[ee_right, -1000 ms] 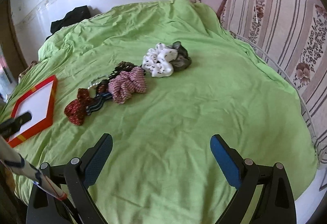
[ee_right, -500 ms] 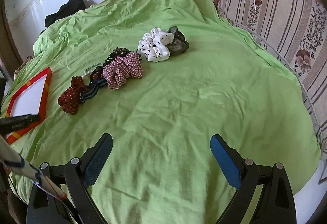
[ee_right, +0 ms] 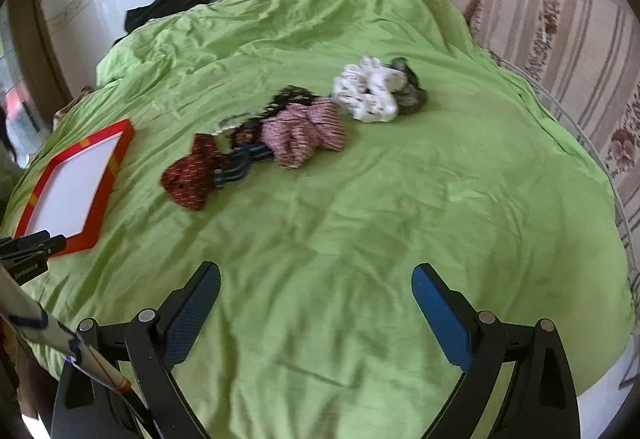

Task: Organize jewelry
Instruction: 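Move both tools over the bed toward the row of accessories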

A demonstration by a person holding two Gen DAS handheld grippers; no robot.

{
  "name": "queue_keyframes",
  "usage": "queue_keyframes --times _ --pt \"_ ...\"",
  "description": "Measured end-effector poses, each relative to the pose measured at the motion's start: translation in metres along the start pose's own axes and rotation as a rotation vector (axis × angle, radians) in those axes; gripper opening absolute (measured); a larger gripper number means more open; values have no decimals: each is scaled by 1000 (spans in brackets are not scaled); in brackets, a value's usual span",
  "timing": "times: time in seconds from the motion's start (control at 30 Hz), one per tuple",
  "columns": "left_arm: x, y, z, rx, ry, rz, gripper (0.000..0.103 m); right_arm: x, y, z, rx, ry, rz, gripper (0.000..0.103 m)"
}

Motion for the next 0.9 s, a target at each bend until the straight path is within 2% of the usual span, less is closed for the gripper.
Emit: queue_keyframes --times 0.07,0.17,0.2,0.23,0.37,0.53,0.67,0.73,0.83,0.9 --pt "-7 12 -3 -43 -12 -13 40 0 8 1 -6 -5 17 99" --pt "-28 16 -3 -92 -72 -67 41 -4 19 2 -15 -23 35 99" --pt "-32 15 -1 -98 -85 -73 44 -5 22 2 -20 -29 36 99" --pt "-38 14 -1 -107 -105 -80 52 -6 24 2 -26 -35 34 99" --pt "-49 -12 14 -76 -171 -87 55 -9 24 0 -30 -53 14 99" --pt "-27 -44 32 3 -146 -15 59 -8 15 -4 -6 -42 19 99" --pt "9 -54 41 41 -93 84 58 -9 9 -6 1 -41 14 99" --pt "21 -49 41 31 -66 120 51 -8 7 -7 1 -37 11 99" --pt "24 -41 37 -13 -56 93 51 -7 5 -7 3 -34 14 99" --pt "23 -36 34 -23 -47 110 51 -4 5 -8 6 -30 15 99"
Point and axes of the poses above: each gripper's, at about its wrist camera, not at the fingertips, and x roughly the way its jaws point, y to its left, z to its top, the point moved 6 cm from there along x, roughly the way its jaws point, and after that the axes turned 1 degree about y, right-handed, at the moved point
